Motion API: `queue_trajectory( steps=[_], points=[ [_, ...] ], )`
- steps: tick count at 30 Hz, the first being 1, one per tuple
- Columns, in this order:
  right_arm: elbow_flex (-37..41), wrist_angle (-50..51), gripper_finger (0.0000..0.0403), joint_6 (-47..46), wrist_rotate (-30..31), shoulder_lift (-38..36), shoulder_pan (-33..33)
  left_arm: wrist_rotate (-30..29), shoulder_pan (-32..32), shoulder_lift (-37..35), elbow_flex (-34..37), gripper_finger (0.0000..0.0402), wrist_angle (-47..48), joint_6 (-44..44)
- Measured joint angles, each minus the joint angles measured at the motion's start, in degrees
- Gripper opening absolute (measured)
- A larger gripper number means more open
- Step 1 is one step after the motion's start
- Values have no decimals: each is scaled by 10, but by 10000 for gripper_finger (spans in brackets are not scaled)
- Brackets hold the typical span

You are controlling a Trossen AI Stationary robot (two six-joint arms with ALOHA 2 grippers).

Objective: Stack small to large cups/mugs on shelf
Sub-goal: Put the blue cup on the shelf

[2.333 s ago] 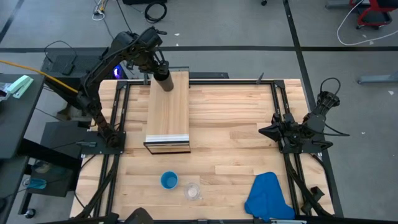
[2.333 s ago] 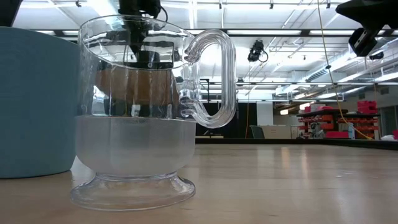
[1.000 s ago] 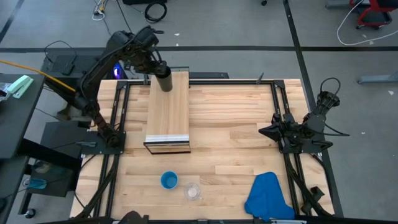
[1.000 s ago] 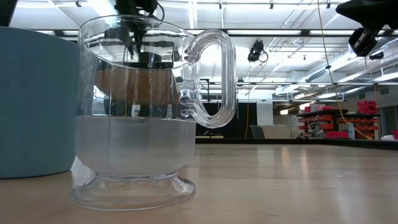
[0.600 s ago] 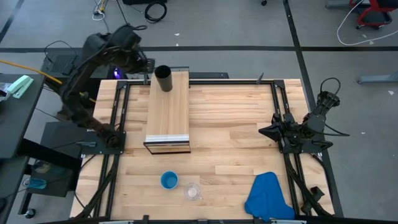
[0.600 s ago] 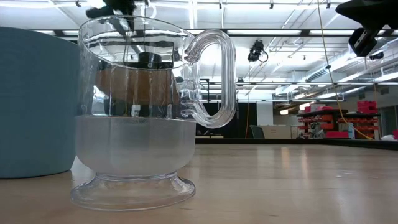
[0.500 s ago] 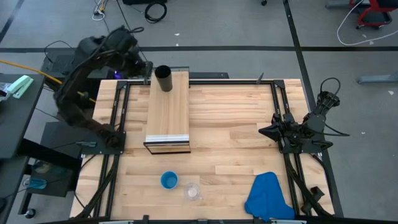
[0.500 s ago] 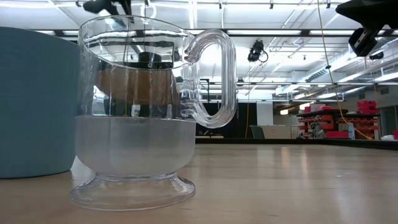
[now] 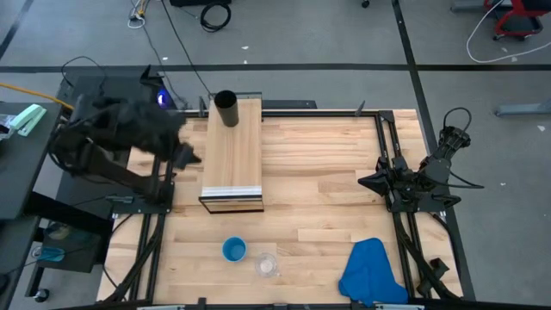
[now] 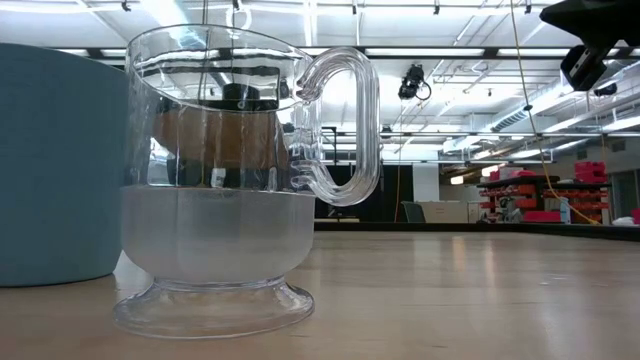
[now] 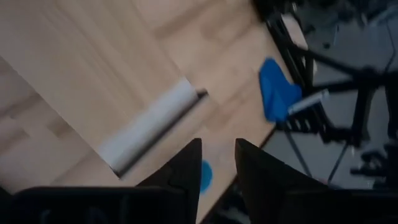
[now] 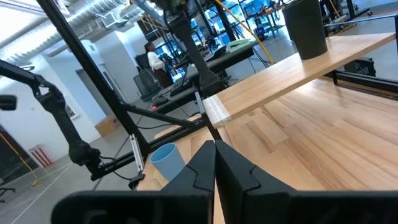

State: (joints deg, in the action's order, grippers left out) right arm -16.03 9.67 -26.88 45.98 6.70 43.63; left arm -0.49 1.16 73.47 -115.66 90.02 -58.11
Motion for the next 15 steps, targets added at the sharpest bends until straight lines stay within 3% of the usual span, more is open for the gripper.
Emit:
queue_trajectory(
  steps=[7,15],
  points=[
    [0,0,16,0,0,0,0,-81,200,41,37,88,-1,-110],
    [0,0,16,0,0,0,0,-67,295,86,210,86,-36,-222]
  ],
)
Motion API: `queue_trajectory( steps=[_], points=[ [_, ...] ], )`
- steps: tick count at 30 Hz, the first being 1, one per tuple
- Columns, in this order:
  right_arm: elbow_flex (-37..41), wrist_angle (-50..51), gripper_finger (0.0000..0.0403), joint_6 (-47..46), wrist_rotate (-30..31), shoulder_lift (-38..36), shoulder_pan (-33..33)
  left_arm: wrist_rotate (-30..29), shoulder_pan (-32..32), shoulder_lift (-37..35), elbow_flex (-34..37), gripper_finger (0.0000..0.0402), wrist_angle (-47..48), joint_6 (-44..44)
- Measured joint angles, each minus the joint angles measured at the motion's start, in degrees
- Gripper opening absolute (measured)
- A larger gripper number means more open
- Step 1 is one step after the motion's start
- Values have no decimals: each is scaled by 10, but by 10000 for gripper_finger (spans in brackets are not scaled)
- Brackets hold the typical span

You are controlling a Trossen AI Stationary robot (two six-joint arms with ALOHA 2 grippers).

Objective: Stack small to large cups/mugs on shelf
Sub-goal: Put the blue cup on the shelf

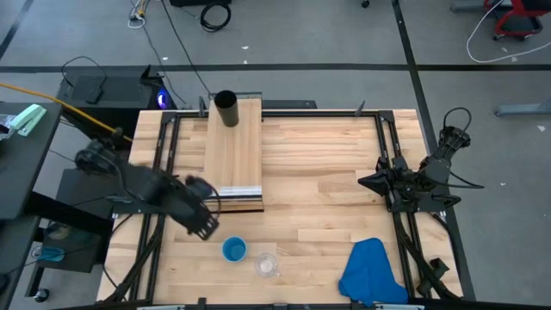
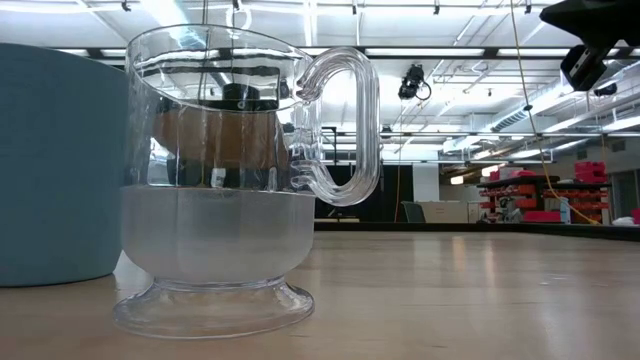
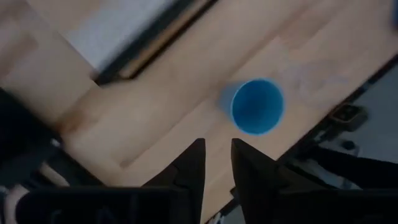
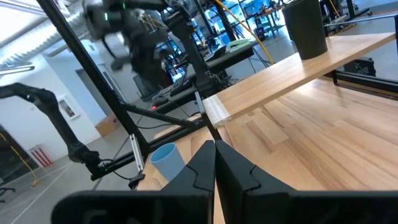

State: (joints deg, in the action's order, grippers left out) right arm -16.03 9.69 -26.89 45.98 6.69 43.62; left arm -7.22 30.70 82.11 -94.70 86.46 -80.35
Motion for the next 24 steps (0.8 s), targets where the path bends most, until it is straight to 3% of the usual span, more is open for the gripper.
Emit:
queue_trajectory(
  steps=[10,24],
  points=[
    [0,0,16,0,0,0,0,24,31,24,155,87,-292,-13],
    [0,0,16,0,0,0,0,4,27,23,226,71,-322,-79]
  ],
)
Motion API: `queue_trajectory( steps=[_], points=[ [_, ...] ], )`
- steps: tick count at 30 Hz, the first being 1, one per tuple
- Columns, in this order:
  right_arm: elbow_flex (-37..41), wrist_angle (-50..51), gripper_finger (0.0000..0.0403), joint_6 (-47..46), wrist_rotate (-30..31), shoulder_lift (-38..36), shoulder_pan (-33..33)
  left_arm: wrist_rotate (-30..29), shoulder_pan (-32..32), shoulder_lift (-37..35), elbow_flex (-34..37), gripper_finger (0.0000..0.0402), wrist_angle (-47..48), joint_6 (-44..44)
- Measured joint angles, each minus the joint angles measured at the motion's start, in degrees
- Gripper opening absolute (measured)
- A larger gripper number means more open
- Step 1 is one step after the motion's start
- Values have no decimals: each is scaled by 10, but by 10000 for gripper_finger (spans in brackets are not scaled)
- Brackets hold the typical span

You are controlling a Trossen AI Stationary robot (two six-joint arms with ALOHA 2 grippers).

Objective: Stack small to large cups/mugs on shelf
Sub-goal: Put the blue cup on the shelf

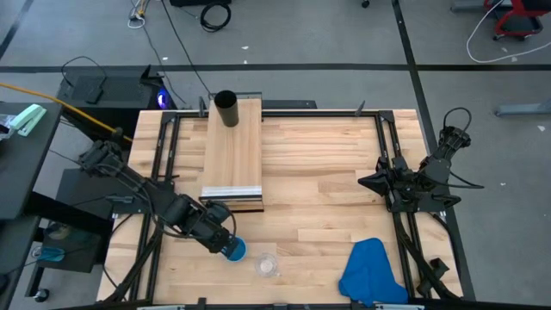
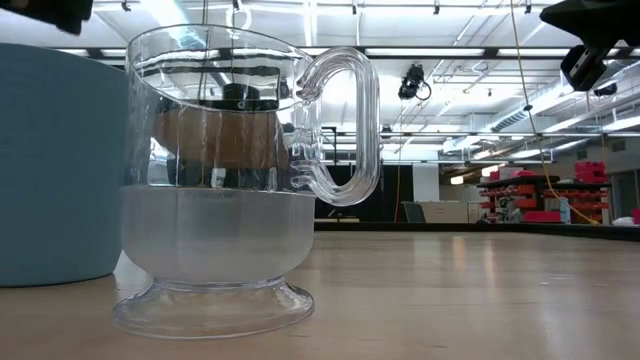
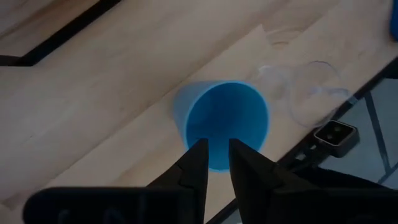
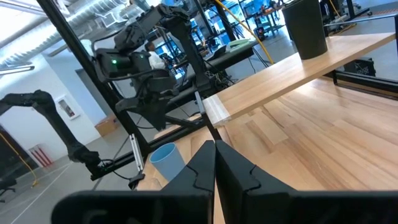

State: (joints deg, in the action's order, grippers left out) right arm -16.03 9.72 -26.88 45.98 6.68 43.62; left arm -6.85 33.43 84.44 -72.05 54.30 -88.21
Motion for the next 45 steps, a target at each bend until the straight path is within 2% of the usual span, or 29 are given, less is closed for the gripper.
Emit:
queue_trajectory(
  steps=[11,19,27,45],
  points=[
    [0,0,16,0,0,0,0,0,0,0,47,87,-50,-16],
    [0,0,16,0,0,0,0,0,-1,0,51,98,-41,-13],
    [0,0,16,0,0,0,0,8,-2,42,51,101,-39,-12],
    [0,0,16,0,0,0,0,18,-3,88,51,99,-58,-10]
  ],
)
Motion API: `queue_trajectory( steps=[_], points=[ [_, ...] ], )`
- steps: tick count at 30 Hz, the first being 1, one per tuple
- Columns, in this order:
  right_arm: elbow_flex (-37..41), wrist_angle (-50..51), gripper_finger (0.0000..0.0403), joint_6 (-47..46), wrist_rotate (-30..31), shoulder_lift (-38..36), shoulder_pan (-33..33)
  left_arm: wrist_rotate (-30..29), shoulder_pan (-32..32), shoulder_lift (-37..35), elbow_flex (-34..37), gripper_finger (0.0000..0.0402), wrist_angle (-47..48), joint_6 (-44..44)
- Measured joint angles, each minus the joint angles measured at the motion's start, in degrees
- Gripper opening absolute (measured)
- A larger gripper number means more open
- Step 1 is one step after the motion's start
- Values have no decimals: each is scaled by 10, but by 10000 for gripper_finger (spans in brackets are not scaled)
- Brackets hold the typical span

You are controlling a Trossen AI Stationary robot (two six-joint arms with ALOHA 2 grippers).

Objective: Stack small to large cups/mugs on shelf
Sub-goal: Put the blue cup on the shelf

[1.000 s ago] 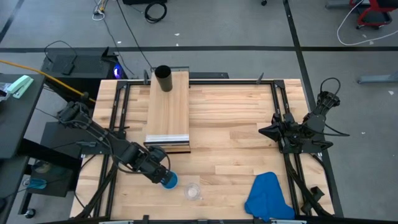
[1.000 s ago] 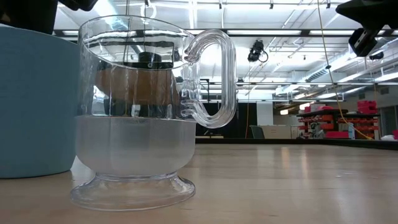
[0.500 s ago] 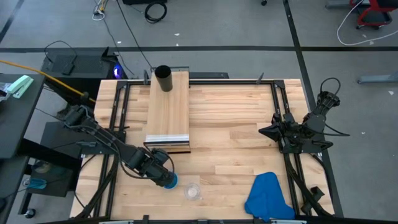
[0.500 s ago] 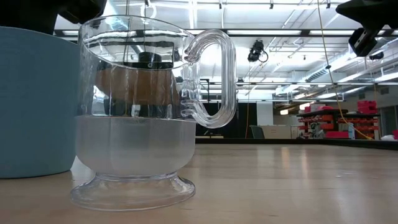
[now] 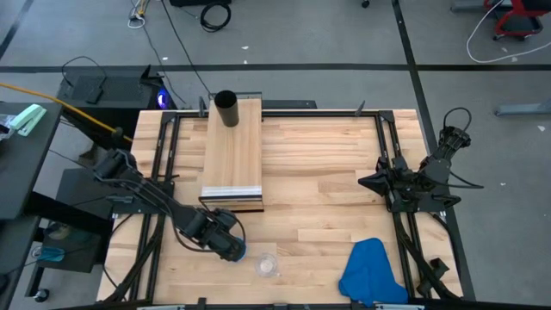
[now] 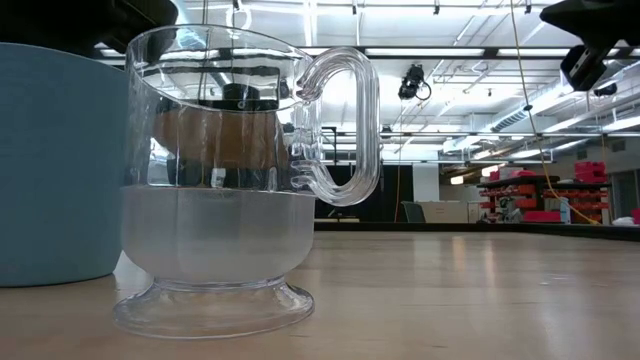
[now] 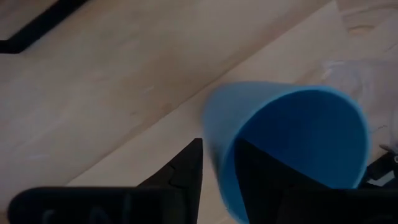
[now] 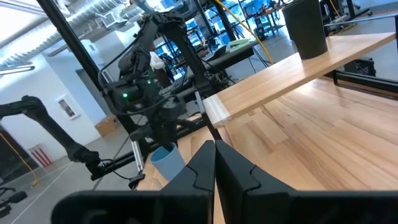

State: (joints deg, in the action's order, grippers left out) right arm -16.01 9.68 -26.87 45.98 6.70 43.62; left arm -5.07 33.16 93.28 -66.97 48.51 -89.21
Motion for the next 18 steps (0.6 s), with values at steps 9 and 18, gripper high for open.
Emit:
queue_trajectory(
  steps=[9,18],
  points=[
    [0,2,16,0,0,2,0,2,-3,1,0,77,1,-2],
    [0,1,16,0,0,2,0,28,-3,1,0,11,-5,-17]
  ],
)
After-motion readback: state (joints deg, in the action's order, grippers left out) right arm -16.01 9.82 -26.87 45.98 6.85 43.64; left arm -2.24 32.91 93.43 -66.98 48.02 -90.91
